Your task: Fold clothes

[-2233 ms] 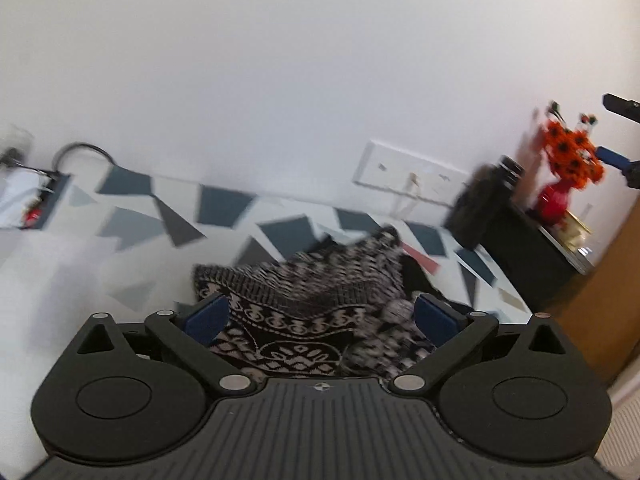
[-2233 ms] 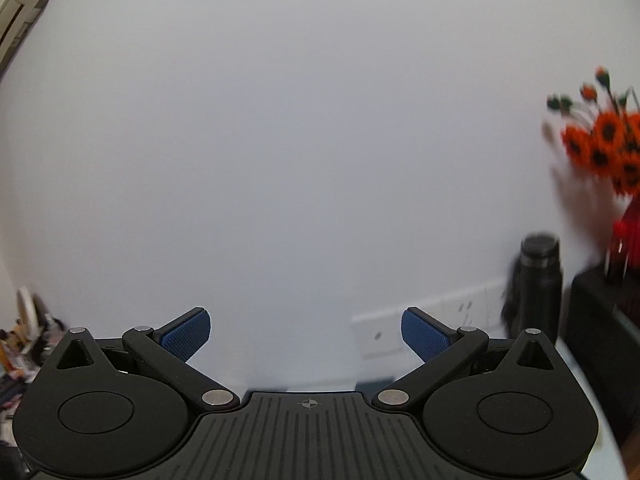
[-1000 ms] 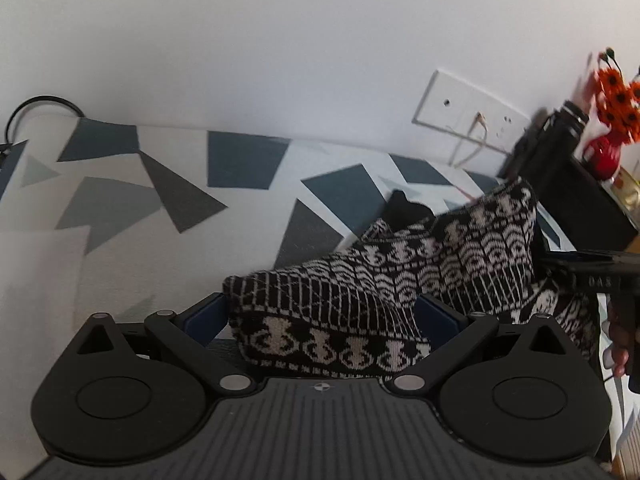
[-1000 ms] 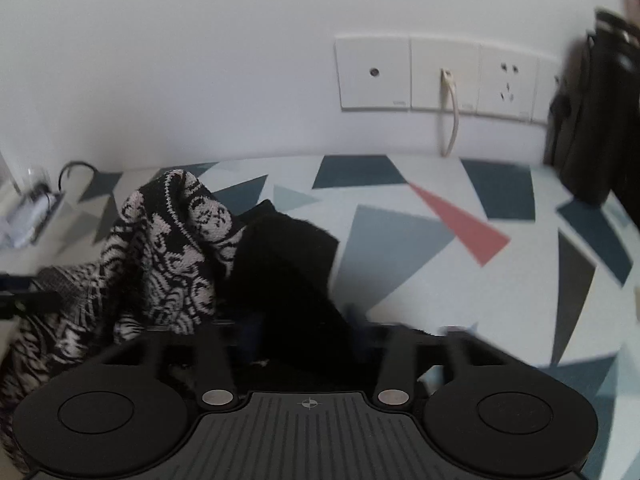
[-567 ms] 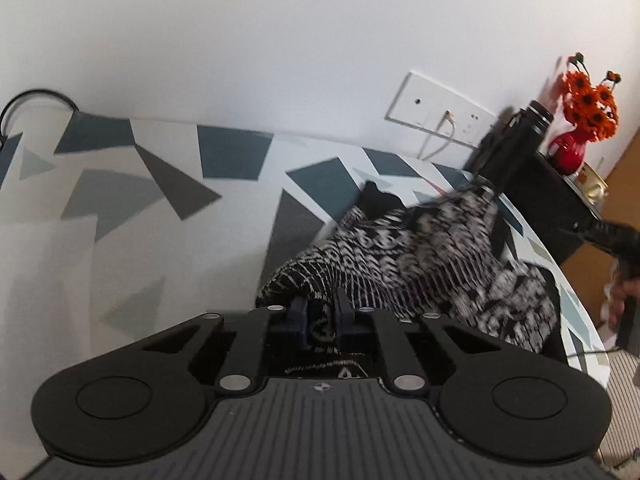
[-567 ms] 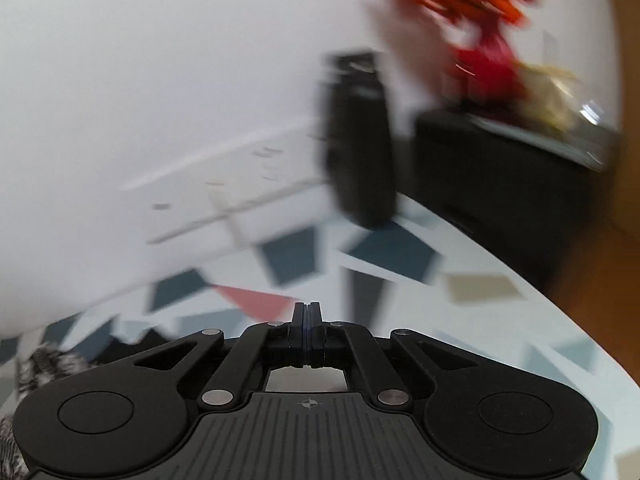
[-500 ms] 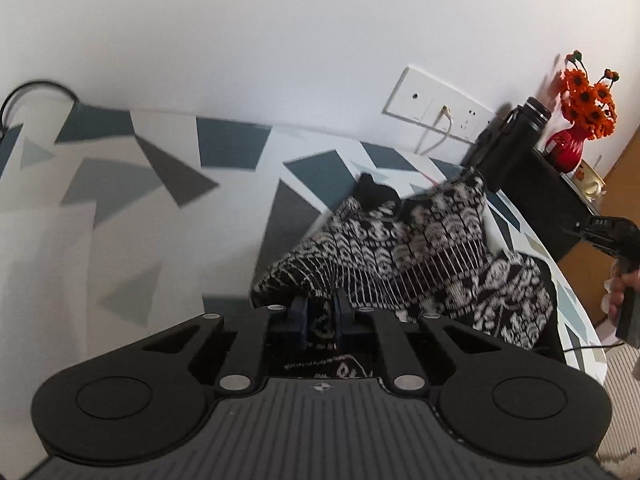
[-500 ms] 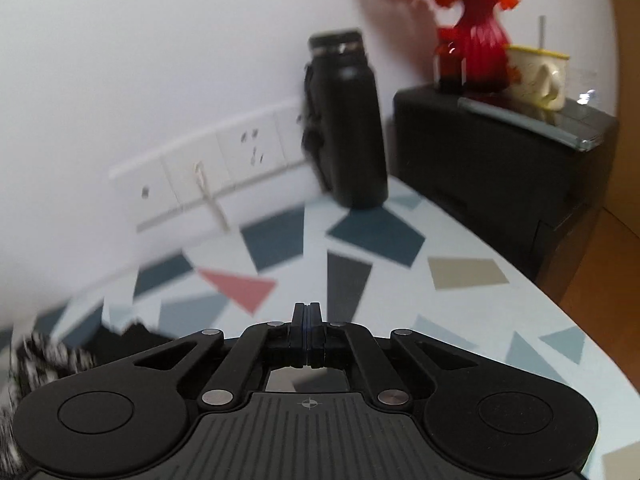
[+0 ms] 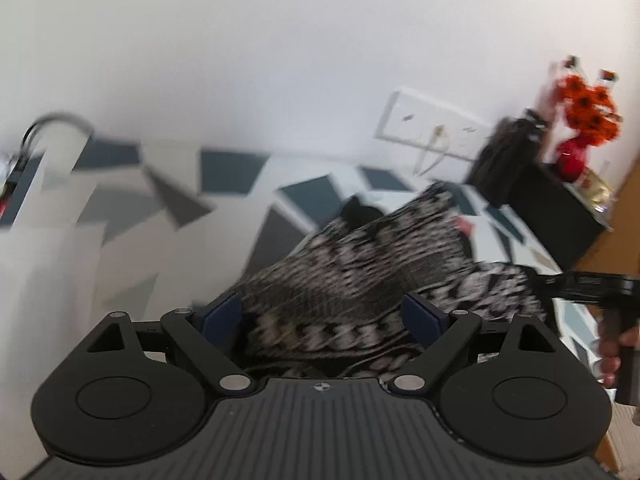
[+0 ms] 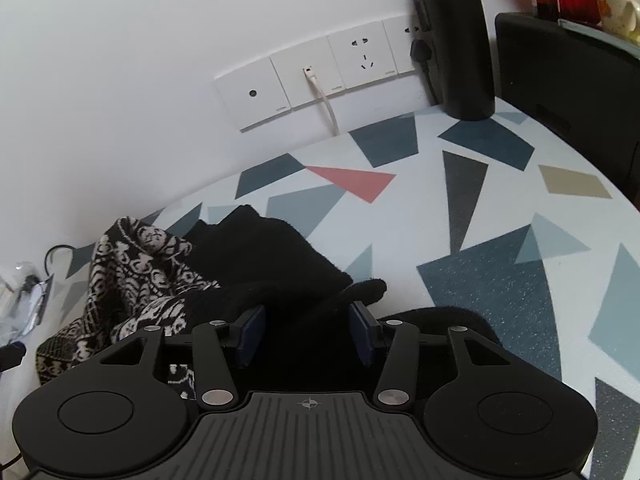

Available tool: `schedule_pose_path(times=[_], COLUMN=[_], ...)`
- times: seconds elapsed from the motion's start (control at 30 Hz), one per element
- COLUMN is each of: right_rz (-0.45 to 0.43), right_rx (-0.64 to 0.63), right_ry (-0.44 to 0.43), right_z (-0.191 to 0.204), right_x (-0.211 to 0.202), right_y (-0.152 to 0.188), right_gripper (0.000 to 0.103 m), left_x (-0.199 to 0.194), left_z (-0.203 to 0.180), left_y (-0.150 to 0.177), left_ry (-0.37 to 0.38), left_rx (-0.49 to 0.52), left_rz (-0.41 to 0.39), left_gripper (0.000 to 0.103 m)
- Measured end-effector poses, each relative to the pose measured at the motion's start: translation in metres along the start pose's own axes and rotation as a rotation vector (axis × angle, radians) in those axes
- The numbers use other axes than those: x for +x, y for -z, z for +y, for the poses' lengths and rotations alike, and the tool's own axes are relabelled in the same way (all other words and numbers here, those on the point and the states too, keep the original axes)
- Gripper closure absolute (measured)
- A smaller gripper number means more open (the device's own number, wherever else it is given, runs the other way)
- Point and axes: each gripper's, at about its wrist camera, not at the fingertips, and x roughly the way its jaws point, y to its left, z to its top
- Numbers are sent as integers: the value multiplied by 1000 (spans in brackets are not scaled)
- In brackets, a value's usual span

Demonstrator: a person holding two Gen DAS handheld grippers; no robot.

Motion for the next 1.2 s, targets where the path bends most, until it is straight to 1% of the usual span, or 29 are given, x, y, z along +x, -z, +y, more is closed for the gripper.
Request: schedule_pose_path(times=[0.07,0.1,0.23,0.27,0.3,0.33,0.37,0.47,0.63,0.7,0.73,0.8,0.83,0.87,0.9,0.93,0.97,1.0,1.07,1.1,1.13,1.17,1.2], right_rz=[4,7,19,17,13,9,5,-27,-62,-54,-38,13,38,44,42,42,41,44,89,127,164,197,231], right_rx=[6,15,48,53,56,60,65,90,159,150,135,95,73,53,31,0,-31,-63,-130,-145,-160,-177,-185], right_ry=[-9,-15,-38,-40,-42,-46,-49,-71,-122,-138,-146,-148,-145,-146,-165,-182,-199,-216,-257,-280,-303,-322,-340], right_z=[-3,-5,-10,-10,-9,-9,-9,-9,-11,-6,-2,7,12,17,22,27,33,39,49,51,54,56,57], right_x=[-3,-5,-9,-11,-13,-15,-17,-25,-27,-24,-20,-12,-8,-7,-8,-11,-14,-17,-22,-23,-23,-23,-22], right_y=[1,1,4,4,5,5,5,4,2,2,3,7,9,12,16,19,23,27,37,44,52,59,66], right_gripper=[59,59,59,59,59,59,59,59,58,57,57,58,64,84,89,92,95,96,97,98,98,98,98], left_x=[2,7,31,37,36,33,30,22,9,3,1,-3,-4,-6,-7,-8,-9,-10,-11,-10,-8,-7,-6], left_z=[-16,-23,-48,-53,-53,-52,-51,-48,-43,-41,-40,-31,-27,-22,-18,-16,-14,-14,-16,-17,-19,-22,-26], left_y=[-2,0,20,25,26,25,25,25,24,23,23,24,25,26,27,28,28,29,29,30,30,31,32], left_ry=[38,48,24,22,20,19,18,14,7,4,3,-7,-12,-18,-16,-15,-16,-17,-13,-10,-7,-5,-3], left_rx=[44,71,170,185,184,179,173,158,132,121,116,71,47,23,0,-15,-28,-29,-25,-23,-21,-11,2], left_rz=[1,18,92,107,108,107,106,101,95,92,90,89,89,88,89,87,85,83,83,86,89,90,90], left_gripper=[14,14,14,19,30,65,77,88,94,95,95,95,95,95,95,95,94,94,85,83,73,54,45])
